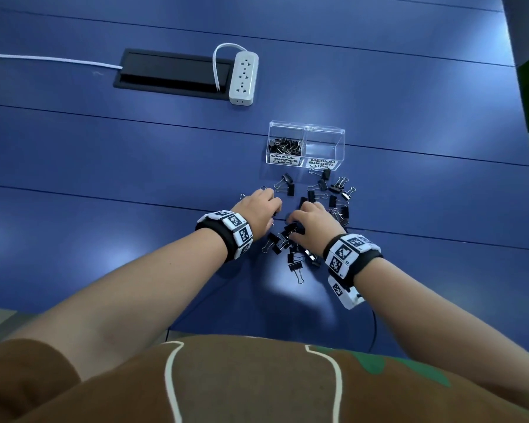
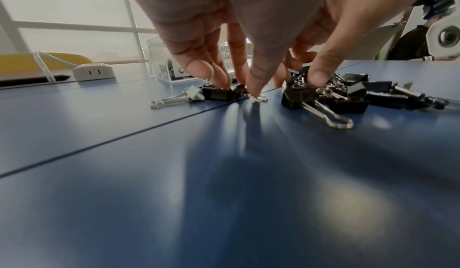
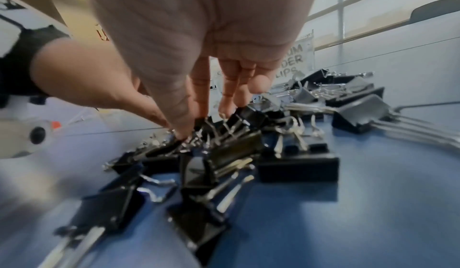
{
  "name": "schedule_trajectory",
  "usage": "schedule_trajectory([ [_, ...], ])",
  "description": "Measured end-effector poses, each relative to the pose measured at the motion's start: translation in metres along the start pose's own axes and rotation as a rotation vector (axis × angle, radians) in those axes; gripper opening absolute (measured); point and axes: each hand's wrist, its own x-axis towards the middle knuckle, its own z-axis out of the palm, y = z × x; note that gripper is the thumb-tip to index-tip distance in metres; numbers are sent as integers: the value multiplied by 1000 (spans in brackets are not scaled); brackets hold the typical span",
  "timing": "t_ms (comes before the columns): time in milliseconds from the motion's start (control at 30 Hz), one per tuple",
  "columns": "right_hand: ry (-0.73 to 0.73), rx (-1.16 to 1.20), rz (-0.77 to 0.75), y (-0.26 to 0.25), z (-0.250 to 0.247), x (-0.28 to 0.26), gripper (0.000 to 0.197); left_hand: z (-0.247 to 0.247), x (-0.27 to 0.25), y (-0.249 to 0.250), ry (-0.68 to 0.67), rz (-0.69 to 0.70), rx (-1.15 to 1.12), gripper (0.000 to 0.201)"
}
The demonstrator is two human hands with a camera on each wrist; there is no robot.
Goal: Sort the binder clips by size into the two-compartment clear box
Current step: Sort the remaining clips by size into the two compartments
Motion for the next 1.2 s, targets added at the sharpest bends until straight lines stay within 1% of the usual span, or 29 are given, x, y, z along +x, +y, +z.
schedule_trajectory([
  [67, 53, 33, 52, 4, -2, 1, 31, 0, 0, 0, 14, -1, 31, 21],
  [133, 149, 99, 90, 9, -7, 1, 29, 1, -2, -2, 34, -16, 52, 20],
  [233, 221, 125, 91, 13, -11, -2, 30, 3, -7, -4, 52, -6, 49, 26],
  [333, 178, 100, 31, 5, -6, -10, 28, 6, -12, -5, 37, 72, 90, 32],
  [467, 86, 61, -32, -11, 8, -15, 23, 5, -13, -4, 39, 59, 124, 22],
  [567, 25, 39, 18, -18, 17, -17, 27, 3, -12, -3, 38, 25, 65, 18],
  [667, -2, 45, 63, -22, 22, -19, 26, 1, -12, -4, -5, -8, -51, 15],
  [733, 3, 71, 74, -23, 24, -18, 24, 1, -13, -4, 10, -64, -180, 19],
  [800, 18, 120, 97, -24, 25, -17, 27, 1, -16, -2, 80, -151, -331, 22],
  [867, 44, 163, 129, -23, 24, -15, 31, -1, -18, 1, 130, -227, -442, 32],
  [900, 54, 178, 144, -22, 23, -13, 32, -2, -20, 2, 132, -254, -474, 36],
  [967, 68, 199, 176, -20, 21, -10, 28, -6, -23, 7, 110, -285, -475, 38],
  [1067, 82, 219, 192, -16, 17, -6, 16, -11, -28, 17, 55, -289, -434, 30],
  [1133, 109, 260, 190, -13, 12, -7, 10, -11, -30, 24, 11, -233, -377, 25],
  [1200, 178, 327, 207, -7, 4, -8, 7, -8, -33, 31, -39, -163, -266, 20],
])
